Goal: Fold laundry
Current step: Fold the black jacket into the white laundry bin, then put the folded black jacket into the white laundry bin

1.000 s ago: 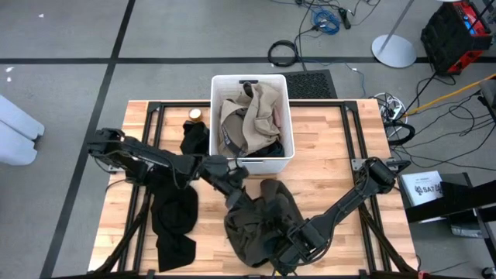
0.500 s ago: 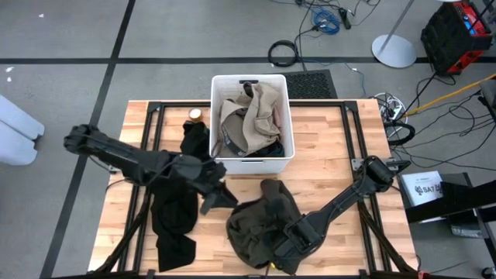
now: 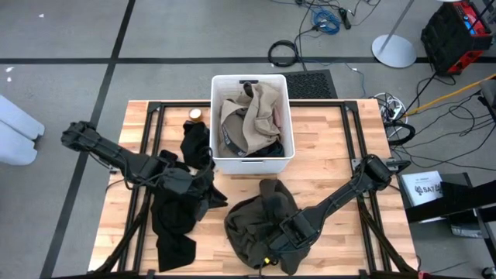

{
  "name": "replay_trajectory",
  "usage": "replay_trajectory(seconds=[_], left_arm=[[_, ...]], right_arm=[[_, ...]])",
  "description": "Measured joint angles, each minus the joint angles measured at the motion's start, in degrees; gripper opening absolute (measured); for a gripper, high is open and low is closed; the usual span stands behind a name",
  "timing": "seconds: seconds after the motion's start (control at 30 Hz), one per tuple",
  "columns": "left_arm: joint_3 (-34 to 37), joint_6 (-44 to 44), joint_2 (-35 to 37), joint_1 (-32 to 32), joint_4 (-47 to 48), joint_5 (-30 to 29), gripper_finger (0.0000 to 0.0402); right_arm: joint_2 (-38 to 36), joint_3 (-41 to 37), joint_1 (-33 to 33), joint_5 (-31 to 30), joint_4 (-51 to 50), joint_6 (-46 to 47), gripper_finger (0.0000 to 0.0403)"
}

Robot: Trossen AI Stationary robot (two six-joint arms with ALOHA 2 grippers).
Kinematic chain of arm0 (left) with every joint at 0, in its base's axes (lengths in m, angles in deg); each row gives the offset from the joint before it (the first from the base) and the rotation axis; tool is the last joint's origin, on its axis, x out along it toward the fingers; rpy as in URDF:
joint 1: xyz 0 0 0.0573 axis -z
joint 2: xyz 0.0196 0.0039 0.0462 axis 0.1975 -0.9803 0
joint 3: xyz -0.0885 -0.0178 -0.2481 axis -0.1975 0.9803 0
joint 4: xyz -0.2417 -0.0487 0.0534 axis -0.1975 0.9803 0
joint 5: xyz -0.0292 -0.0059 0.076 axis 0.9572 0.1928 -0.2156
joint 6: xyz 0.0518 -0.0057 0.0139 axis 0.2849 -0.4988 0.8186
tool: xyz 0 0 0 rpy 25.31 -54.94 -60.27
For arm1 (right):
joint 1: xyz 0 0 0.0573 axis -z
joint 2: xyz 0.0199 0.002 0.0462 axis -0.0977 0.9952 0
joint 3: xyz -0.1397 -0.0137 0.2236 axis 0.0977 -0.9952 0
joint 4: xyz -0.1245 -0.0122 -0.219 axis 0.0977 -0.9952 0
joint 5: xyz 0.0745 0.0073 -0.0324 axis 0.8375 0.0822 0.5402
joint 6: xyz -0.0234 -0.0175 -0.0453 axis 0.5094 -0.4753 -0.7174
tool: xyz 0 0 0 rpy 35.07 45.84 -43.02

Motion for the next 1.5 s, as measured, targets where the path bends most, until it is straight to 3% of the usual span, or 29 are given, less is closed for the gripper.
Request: replay_trajectory(seconds=[0.27, 0.53, 0.67, 0.9, 0.93, 1.23, 1.5], left_arm=[[0.0, -0.1, 0.0, 0.0, 0.3, -1.9, 0.0121], [0.0, -0.1, 0.0, 0.0, 1.0, -2.6, 0.0121], [0.0, 0.0, 0.0, 0.1, 1.8, -2.7, 0.0121], [0.0, 0.1, 0.0, 0.8, 3.0, -3.5, 0.0121], [0.0, 0.1, 0.0, 1.0, 2.9, -3.8, 0.0121], [0.0, 0.3, 0.0, 1.0, 3.0, -5.3, 0.0121], [0.0, 0.5, 0.0, 1.0, 4.7, -8.4, 0.0121]], right_arm=[[0.7, 0.0, 0.7, 3.1, 2.2, 2.3, 0.0233], [9.3, 0.2, 6.2, 7.6, 5.3, -0.1, 0.0256], [13.1, 0.2, 7.9, 11.0, 6.1, -2.6, 0.0209], [14.8, 0.4, 8.4, 13.7, 8.2, -4.5, 0.0032], [14.3, 0.3, 8.4, 13.9, 8.0, -4.5, 0.0022], [1.9, -0.4, 6.1, 10.3, 1.9, 0.4, 0.0013], [-11.9, -0.3, 1.4, 0.4, 0.3, 5.3, 0.0012]])
